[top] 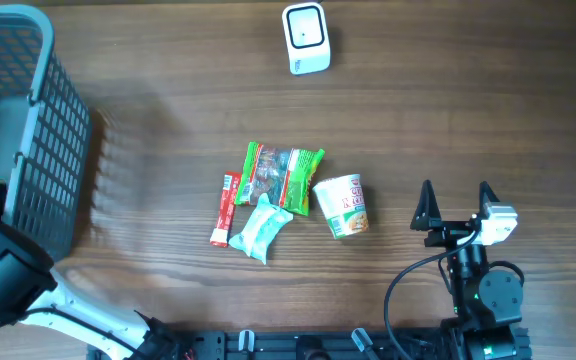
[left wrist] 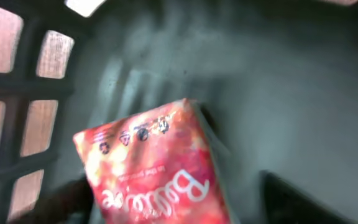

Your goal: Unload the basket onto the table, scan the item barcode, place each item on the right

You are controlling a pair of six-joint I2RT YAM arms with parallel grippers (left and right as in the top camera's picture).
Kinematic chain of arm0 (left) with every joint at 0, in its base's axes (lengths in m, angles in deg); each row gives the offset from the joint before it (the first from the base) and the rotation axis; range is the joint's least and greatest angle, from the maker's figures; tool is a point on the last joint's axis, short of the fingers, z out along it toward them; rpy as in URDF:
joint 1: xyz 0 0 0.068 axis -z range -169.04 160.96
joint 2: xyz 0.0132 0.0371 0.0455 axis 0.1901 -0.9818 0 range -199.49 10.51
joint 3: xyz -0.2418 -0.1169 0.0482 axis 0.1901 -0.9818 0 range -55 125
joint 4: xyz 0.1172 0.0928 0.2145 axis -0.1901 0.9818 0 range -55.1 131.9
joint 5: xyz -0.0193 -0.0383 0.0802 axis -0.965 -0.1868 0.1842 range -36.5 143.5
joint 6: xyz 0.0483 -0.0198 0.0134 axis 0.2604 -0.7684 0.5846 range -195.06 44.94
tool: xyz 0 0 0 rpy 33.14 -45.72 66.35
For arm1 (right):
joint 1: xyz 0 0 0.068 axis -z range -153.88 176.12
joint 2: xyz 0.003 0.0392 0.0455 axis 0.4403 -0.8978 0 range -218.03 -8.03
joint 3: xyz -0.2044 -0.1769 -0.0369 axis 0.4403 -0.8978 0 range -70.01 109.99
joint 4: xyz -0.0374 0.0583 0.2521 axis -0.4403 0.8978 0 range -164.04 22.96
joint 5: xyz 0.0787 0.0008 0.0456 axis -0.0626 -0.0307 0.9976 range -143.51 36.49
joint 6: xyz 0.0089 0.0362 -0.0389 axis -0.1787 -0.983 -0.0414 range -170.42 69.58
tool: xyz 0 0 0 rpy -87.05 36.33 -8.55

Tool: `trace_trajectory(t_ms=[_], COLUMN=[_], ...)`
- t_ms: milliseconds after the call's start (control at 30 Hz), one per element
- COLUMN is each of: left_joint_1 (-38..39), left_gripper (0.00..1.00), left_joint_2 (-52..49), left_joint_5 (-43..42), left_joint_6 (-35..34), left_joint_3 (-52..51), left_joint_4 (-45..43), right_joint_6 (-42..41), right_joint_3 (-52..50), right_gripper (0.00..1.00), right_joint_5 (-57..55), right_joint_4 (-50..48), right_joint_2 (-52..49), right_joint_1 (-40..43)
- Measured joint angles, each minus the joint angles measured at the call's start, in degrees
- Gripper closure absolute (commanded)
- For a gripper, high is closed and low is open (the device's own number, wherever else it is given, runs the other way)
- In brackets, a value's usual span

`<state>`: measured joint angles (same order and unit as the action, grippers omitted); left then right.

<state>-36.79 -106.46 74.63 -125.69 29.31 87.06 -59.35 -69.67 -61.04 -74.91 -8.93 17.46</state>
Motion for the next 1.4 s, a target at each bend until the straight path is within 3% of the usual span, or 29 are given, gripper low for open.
trace_trajectory(t_ms=[33,67,267,367,433,533,600,733,833,867,900,933,967,1167,1400], left_joint_1=[0.0,0.0,0.0,1.6,5.6,19.5,30.3,56.0,71.1,74.1,77.0,80.2,81.8,83.1,80.5], left_gripper=[0.89,0.91,0.82,0.82,0.74,0.74,0.74,0.75,0.74,0.68,0.50,0.15,0.00,0.00,0.00], left_joint_2=[0.0,0.0,4.2,21.2,32.4,45.7,47.9,44.0,35.1,32.0,28.6,23.5,20.9,15.8,23.6], left_joint_5=[0.0,0.2,-0.4,-3.1,-9.6,-16.7,-17.6,-15.9,-12.9,-12.8,-12.7,-12.6,-12.6,-11.5,-10.4], left_joint_6=[-0.1,-0.3,-0.1,-0.1,-0.1,2.2,4.0,5.6,5.8,5.8,5.8,6.0,6.2,7.3,14.1], left_joint_3=[-0.3,-0.3,2.9,8.8,9.9,11.1,11.3,4.8,-7.5,-10.1,-12.3,-14.4,-15.0,-13.5,-6.0], left_joint_4=[-0.3,-0.2,3.0,1.7,0.3,5.2,10.8,17.1,12.5,10.8,9.1,7.1,6.9,7.1,7.8], right_joint_6=[0.0,0.0,0.0,0.0,0.0,0.0,0.0,0.0,0.0,0.0,0.0,0.0,0.0,0.0,0.0], right_joint_3=[0.0,0.0,0.0,0.0,0.0,0.0,0.0,0.0,0.0,0.0,0.0,0.0,0.0,0.0,0.0], right_gripper=[0.00,0.00,0.00,0.00,0.00,0.00,0.00,0.00,0.00,0.00,0.00,0.00,0.00,0.00,0.00], right_joint_5=[0.0,0.0,0.0,0.0,0.0,0.0,0.0,0.0,0.0,0.0,0.0,0.0,0.0,0.0,0.0], right_joint_4=[0.0,0.0,0.0,0.0,0.0,0.0,0.0,0.0,0.0,0.0,0.0,0.0,0.0,0.0,0.0], right_joint_2=[0.0,0.0,0.0,0.0,0.0,0.0,0.0,0.0,0.0,0.0,0.0,0.0,0.0,0.0,0.0], right_joint_1=[0.0,0.0,0.0,0.0,0.0,0.0,0.0,0.0,0.0,0.0,0.0,0.0,0.0,0.0,0.0])
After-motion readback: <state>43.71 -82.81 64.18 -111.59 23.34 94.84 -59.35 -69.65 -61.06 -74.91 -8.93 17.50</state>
